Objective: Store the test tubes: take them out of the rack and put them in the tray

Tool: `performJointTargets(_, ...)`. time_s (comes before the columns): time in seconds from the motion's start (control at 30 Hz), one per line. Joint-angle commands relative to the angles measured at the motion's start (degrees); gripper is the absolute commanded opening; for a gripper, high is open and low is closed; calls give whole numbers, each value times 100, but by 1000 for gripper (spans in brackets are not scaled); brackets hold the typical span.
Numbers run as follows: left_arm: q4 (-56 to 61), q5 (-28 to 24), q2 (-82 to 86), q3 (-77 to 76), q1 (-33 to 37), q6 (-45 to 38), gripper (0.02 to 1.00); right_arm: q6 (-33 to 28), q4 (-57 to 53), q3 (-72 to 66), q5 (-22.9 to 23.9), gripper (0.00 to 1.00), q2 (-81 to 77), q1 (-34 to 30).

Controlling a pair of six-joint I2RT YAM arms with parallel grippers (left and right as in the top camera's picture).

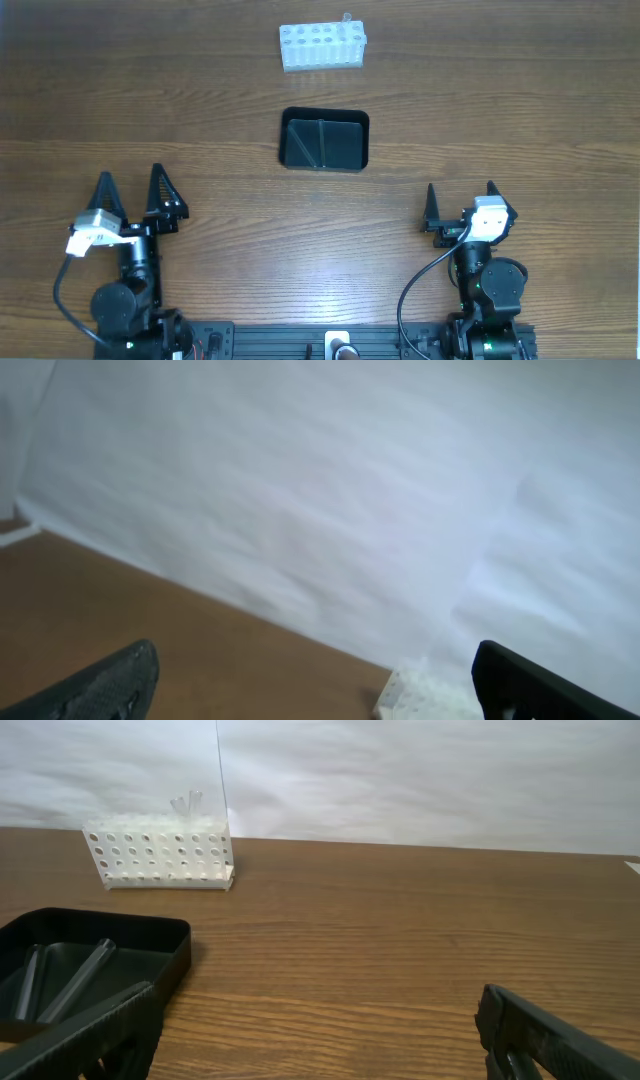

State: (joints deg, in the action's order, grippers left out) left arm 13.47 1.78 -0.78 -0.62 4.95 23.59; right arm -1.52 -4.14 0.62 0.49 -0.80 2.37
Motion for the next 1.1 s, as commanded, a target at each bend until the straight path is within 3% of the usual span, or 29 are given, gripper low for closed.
performJointTargets(0.03,-308,-120,61,31,-33,-240,998,15,-15,-31,-44,993,52,-37)
performJointTargets(0.2,-785,-157,61,31,-142,-968,1000,15,-15,-31,-44,991,52,-37)
performJointTargets(0.4,-1753,-203,61,31,-142,-992,998,15,-15,-31,-44,993,52,-37)
performJointTargets(0.53,-1790,-243,61,31,-142,-1589,998,15,-15,-31,-44,993,50,-37)
performJointTargets(1.1,-1784,-238,61,28,-142,-1613,996,15,-15,-31,-44,991,52,-35)
